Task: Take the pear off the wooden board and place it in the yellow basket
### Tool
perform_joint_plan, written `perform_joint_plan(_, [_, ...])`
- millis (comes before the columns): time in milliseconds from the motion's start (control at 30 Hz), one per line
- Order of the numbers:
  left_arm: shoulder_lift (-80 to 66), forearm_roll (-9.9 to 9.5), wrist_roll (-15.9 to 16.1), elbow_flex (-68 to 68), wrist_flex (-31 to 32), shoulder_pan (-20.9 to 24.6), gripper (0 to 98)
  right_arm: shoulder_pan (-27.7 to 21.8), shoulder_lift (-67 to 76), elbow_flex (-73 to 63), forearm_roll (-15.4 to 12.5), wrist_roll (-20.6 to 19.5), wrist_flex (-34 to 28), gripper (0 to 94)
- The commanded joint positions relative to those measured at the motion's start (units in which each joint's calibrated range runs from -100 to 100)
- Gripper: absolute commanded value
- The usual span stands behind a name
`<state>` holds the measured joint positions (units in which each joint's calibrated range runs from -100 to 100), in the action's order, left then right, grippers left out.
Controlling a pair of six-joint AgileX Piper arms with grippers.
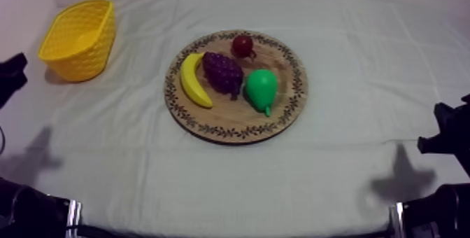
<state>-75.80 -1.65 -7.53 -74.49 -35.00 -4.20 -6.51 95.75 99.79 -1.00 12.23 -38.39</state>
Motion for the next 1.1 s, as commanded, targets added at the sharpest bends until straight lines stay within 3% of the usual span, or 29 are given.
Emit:
perform_joint_plan(0, [7.22, -0.61, -0.51, 9.73, -1.67, -0.93, 0.0, 0.0, 0.01, -0.01, 0.0, 0.0, 0.0, 0.3])
perform_joint_plan(333, [25.64, -3.48, -2.45, 32.48, -12.61, -6.81, 0.0, 0.0, 0.01, -0.01, 0.0, 0.0, 0.0, 0.3])
perform_joint_plan(633, [40.27, -1.75, -2.68, 47.98, -21.04, -11.02, 0.0, 0.0, 0.01, -0.01, 0.0, 0.0, 0.0, 0.3])
perform_joint_plan(1067, [60.27, -3.72, -7.87, 64.33, -26.21, -19.68, 0.1, 0.0, 0.01, -0.01, 0.0, 0.01, 0.0, 0.3])
